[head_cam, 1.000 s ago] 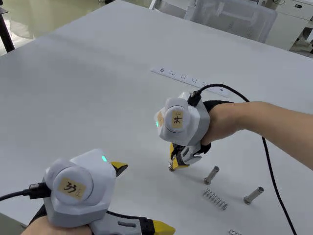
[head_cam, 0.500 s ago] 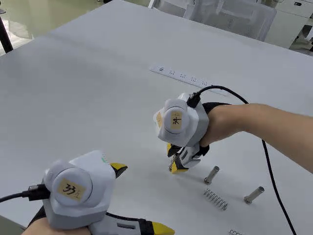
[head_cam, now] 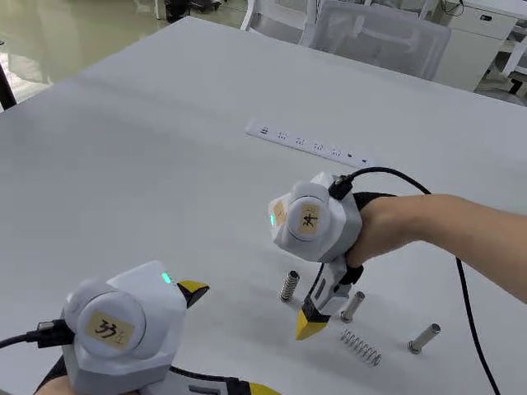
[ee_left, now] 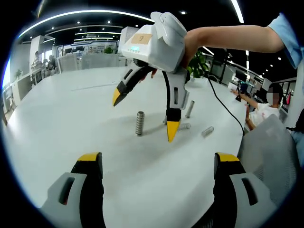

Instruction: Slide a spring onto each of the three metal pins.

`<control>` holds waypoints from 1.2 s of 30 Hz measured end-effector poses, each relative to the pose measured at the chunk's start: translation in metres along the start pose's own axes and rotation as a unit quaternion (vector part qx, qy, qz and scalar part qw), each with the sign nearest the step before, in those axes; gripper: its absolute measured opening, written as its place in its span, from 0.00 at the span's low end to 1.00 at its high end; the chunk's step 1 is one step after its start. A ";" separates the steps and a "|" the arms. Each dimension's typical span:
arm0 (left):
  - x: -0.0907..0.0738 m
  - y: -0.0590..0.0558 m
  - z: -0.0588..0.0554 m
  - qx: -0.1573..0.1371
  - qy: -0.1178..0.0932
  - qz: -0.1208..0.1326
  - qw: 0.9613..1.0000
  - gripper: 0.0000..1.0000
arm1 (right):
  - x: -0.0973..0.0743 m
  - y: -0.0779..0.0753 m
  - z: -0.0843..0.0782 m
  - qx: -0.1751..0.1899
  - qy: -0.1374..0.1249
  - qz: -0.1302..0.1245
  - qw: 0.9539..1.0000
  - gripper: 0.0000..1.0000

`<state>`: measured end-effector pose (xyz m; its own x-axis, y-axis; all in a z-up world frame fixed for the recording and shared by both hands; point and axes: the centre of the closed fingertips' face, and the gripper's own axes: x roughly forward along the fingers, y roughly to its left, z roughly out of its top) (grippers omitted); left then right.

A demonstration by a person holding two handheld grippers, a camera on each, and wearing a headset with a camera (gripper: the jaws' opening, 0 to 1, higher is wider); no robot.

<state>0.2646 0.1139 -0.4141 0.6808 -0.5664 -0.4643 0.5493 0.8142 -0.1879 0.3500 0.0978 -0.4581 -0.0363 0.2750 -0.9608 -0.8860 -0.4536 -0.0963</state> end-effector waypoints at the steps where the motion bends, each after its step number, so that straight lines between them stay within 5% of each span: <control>1: 0.000 0.000 0.000 0.002 -0.002 -0.001 1.000 0.97 | -0.002 0.000 0.000 -0.001 -0.005 -0.004 1.000 0.99; 8: 0.000 0.000 0.003 0.011 -0.004 -0.005 1.000 0.97 | -0.009 0.004 -0.010 0.018 -0.009 -0.018 1.000 1.00; 16: 0.002 -0.003 0.008 0.026 -0.009 -0.018 0.999 0.97 | -0.029 0.009 0.001 0.056 -0.068 -0.044 0.995 1.00; 24: 0.002 -0.003 0.014 0.043 -0.009 -0.034 0.998 0.97 | -0.045 0.018 0.002 0.112 -0.126 -0.066 0.983 1.00; 36: 0.004 -0.001 0.019 0.059 -0.004 -0.048 0.997 0.97 | -0.069 0.044 -0.030 0.173 -0.152 -0.099 0.968 1.00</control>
<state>0.2765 0.1084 -0.3994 0.6261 -0.6429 -0.4412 0.6655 0.7355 -0.1273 0.3274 0.0338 -0.4034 0.0614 0.5880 -0.8065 -0.9894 -0.0705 -0.1267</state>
